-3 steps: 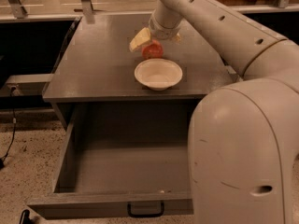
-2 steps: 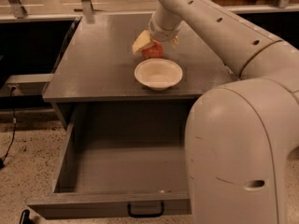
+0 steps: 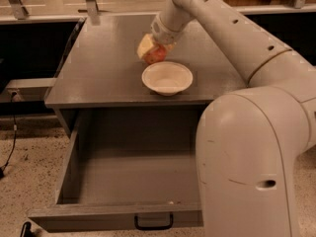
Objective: Place apple into top drawer
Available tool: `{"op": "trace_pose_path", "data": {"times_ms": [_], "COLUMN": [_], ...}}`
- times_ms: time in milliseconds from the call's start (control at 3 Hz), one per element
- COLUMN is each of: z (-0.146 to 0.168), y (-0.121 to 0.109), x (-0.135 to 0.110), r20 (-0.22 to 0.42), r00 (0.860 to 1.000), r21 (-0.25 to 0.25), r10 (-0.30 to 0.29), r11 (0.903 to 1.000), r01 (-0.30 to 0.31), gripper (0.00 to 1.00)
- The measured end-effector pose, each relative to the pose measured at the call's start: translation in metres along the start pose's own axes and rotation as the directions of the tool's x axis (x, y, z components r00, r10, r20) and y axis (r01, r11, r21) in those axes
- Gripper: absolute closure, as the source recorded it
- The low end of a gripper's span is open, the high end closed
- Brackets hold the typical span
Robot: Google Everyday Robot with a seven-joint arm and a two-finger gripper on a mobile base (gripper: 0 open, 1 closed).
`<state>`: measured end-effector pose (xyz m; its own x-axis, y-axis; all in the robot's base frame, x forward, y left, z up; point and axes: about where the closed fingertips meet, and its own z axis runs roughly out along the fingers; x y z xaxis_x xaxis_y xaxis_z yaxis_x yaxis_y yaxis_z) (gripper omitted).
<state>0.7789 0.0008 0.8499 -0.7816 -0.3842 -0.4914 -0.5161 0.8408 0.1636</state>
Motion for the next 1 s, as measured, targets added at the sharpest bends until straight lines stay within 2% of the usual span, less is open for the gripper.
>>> {"op": "trace_pose_path", "data": {"times_ms": [333, 667, 1000], "z": [-0.016, -0.035, -0.033], "y": [0.056, 0.12, 0.123], "x": [-0.022, -0.037, -0.037], "r20": [0.068, 0.142, 0.16], "r00": [0.98, 0.897, 0.857], "r21": [-0.153, -0.2, -0.192], "r10": [-0.185, -0.418, -0.49], "r11": [0.9691, 0.8758, 0.8358], "r01": [0.194, 0.439, 0.514], "gripper": [0.93, 1.0, 1.0]}}
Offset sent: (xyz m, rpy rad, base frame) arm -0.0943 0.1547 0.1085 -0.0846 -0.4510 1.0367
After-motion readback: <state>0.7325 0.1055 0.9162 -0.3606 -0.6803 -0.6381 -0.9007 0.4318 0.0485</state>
